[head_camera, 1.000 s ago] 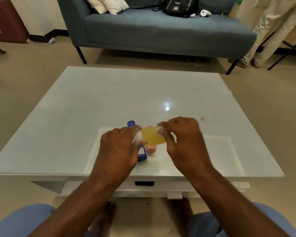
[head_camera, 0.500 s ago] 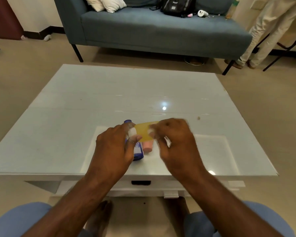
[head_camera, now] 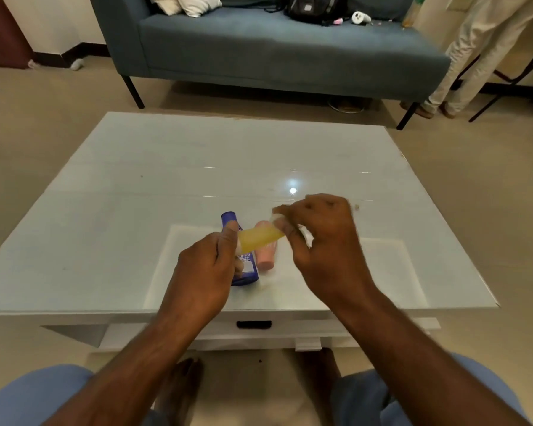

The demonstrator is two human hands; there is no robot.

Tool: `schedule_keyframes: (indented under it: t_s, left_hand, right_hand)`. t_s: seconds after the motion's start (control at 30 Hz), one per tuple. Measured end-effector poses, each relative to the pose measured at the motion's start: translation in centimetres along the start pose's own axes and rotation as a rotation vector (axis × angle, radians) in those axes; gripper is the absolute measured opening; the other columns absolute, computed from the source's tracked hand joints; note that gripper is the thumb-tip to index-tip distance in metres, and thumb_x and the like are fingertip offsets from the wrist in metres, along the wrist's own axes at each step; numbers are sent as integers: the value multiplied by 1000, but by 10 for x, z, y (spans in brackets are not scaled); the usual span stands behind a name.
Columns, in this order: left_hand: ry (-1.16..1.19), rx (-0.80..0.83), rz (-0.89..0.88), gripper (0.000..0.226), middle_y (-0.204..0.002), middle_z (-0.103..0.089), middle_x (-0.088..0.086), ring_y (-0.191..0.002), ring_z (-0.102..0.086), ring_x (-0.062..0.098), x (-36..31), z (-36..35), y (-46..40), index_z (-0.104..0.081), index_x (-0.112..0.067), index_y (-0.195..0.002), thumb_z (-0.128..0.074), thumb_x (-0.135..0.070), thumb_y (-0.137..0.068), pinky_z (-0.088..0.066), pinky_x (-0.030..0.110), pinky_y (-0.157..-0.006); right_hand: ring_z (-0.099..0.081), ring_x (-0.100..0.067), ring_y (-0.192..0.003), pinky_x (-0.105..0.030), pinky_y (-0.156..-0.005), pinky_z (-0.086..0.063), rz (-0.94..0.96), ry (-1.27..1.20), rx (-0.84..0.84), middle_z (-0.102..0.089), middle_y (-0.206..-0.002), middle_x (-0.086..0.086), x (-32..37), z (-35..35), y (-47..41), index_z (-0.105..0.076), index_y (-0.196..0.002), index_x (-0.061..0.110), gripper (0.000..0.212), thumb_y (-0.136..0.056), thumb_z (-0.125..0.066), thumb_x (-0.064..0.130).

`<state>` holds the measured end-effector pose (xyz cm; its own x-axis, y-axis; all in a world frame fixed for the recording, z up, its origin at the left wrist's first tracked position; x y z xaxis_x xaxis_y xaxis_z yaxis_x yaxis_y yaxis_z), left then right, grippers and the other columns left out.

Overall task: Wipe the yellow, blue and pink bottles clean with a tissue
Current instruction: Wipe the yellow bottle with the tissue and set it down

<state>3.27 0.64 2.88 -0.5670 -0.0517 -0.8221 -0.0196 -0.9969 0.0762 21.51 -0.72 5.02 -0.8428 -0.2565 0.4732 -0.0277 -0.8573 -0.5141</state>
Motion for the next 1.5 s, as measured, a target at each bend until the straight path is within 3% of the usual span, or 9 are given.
schedule_keyframes:
  t_s: [0.13,0.23,0.4,0.47,0.63,0.9,1.03,1.23,1.5]
  left_hand:
    - [48,-30,45,68,-66,-69,1,-70,-65,14,3,3,-4,-63,-17,-67,-17,-55,-99,-43,26,-69]
    - [68,-31,60,71,-60,-66,3,-68,-66,20,1,-1,-2,-61,-17,-58,-15,-53,-100,-43,27,-69]
    - [141,-76,90,65,-61,-65,2,-66,-65,16,1,8,-2,-59,-16,-66,-17,-54,-99,-49,34,-78]
    - [181,-72,108,66,-59,-64,3,-66,-67,19,2,8,-2,-59,-17,-64,-18,-54,-99,-50,35,-79]
    - [205,-21,125,72,-45,-60,-3,-67,-68,22,5,2,-3,-65,-16,-63,-17,-57,-99,-47,27,-69]
    - [190,27,160,72,-70,-69,12,-72,-70,25,11,-4,-5,-62,-11,-77,-14,-61,-95,-50,27,-68]
    - [205,37,153,73,-66,-68,10,-71,-70,24,12,-3,-4,-62,-11,-73,-15,-61,-97,-52,31,-71]
    - [177,16,147,70,-69,-67,10,-72,-68,23,8,-2,-4,-63,-10,-83,-15,-59,-97,-51,31,-73]
    - [167,36,163,70,-73,-67,11,-75,-69,24,9,-4,-3,-61,-11,-84,-15,-61,-96,-54,36,-80]
  right_hand:
    - [-54,-18,-115,-29,-95,-45,12,-46,32,-71,-113,4,7,0,3,-75,-119,21,23,-99,-66,27]
    - [-56,-23,-116,-34,-94,-50,147,-59,100,-70,-117,-3,25,-11,13,-74,-121,17,27,-96,-69,22]
    - [-54,-14,-113,-39,-94,-51,78,-58,-28,-73,-114,1,9,2,0,-75,-119,18,28,-100,-62,33]
    - [-56,-16,-114,-36,-94,-51,82,-73,-2,-72,-115,-1,13,0,3,-74,-120,17,28,-99,-62,31]
    - [-60,-22,-112,-33,-92,-50,92,-79,-1,-72,-115,-4,15,-2,6,-74,-120,16,28,-97,-63,29]
    - [-63,-26,-109,-34,-89,-50,76,-84,-22,-74,-113,-6,13,0,3,-76,-118,14,28,-95,-65,26]
    - [-63,-25,-109,-31,-89,-48,73,-85,-21,-74,-113,-5,13,1,3,-76,-118,14,29,-95,-64,27]
    - [-63,-25,-109,-26,-90,-43,58,-92,-9,-74,-114,-6,12,-1,3,-76,-119,13,30,-95,-64,28]
    - [-64,-26,-108,-30,-89,-47,67,-101,-18,-74,-113,-7,10,-2,2,-76,-119,13,30,-95,-63,28]
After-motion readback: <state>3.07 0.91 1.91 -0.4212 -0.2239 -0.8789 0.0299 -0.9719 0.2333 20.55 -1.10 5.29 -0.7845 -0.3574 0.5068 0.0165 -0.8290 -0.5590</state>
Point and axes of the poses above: each hand's wrist, its own y-axis away from the middle knuckle, its own z-axis out of the back of the hand, x = y × z, the point moved 4 cm from there along -y, towards the middle knuckle
